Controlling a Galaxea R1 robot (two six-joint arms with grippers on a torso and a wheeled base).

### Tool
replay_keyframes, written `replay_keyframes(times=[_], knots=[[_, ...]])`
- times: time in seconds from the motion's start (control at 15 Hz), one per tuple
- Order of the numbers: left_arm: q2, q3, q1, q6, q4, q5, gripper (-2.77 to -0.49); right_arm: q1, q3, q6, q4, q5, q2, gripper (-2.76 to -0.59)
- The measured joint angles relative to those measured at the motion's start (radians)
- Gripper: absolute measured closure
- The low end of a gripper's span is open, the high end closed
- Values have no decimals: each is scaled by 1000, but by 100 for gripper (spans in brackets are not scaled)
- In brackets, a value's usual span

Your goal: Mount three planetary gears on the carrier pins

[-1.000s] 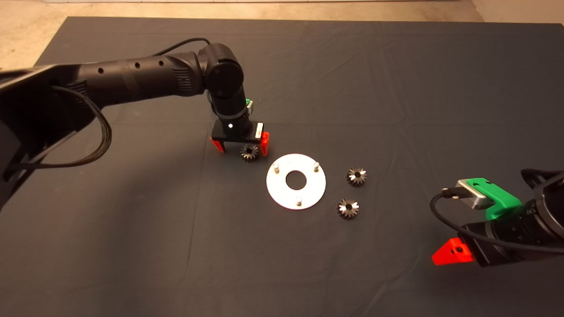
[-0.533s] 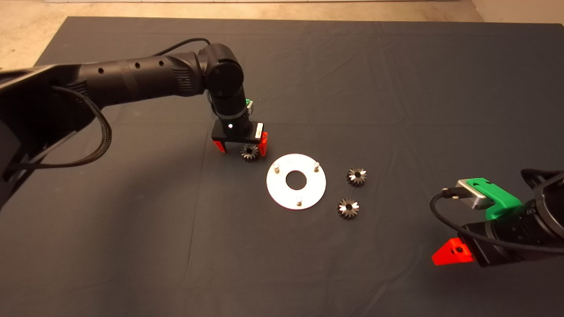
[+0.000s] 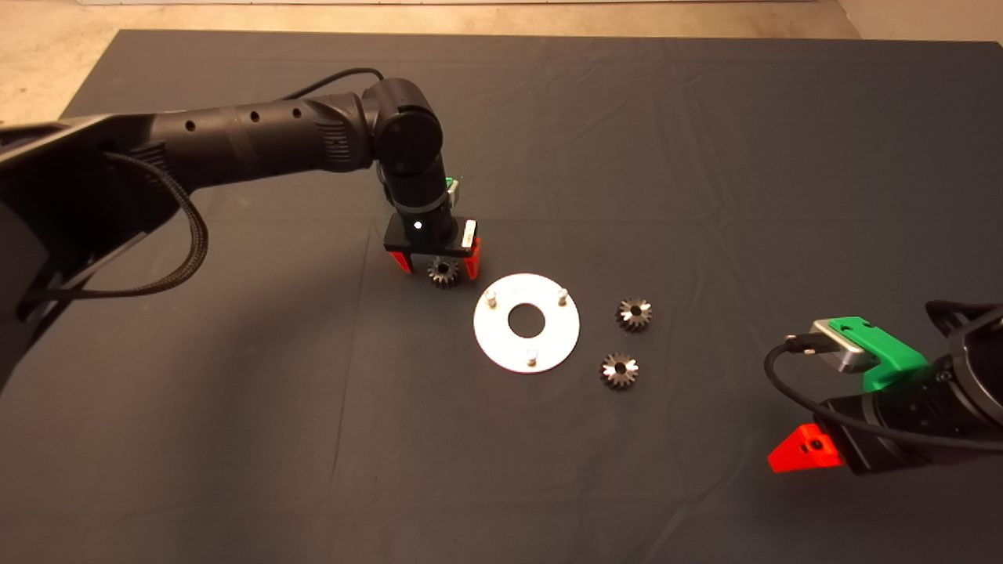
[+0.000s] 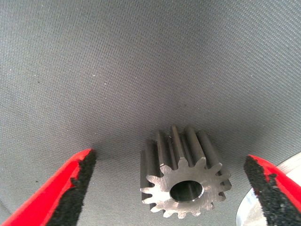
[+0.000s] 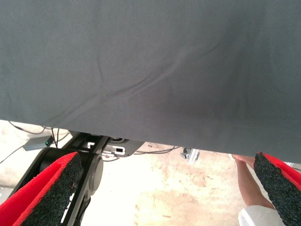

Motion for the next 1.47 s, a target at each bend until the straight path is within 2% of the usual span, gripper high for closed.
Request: replay_keyframes(times=[0.07,0.4,0.6,0.67,1.13,1.2,1.47], knots=[[0,0,0,0,-1,0,-224,-2,0,0,0,0,0,-273],[1,0,0,0,-2,0,-195,-2,0,0,0,0,0,-273],[7,0,0,0,-2,1,-191,-2,0,0,0,0,0,-273],[10,0,0,0,-3,0,-181,-2,0,0,0,0,0,-273],[12,0,0,0,-34,1,-161,-2,0,0,0,0,0,-273],[12,0,0,3,-39,1,-152,-2,0,0,0,0,0,-273],[12,-2,0,16,-42,1,-145,-2,0,0,0,0,0,-273]])
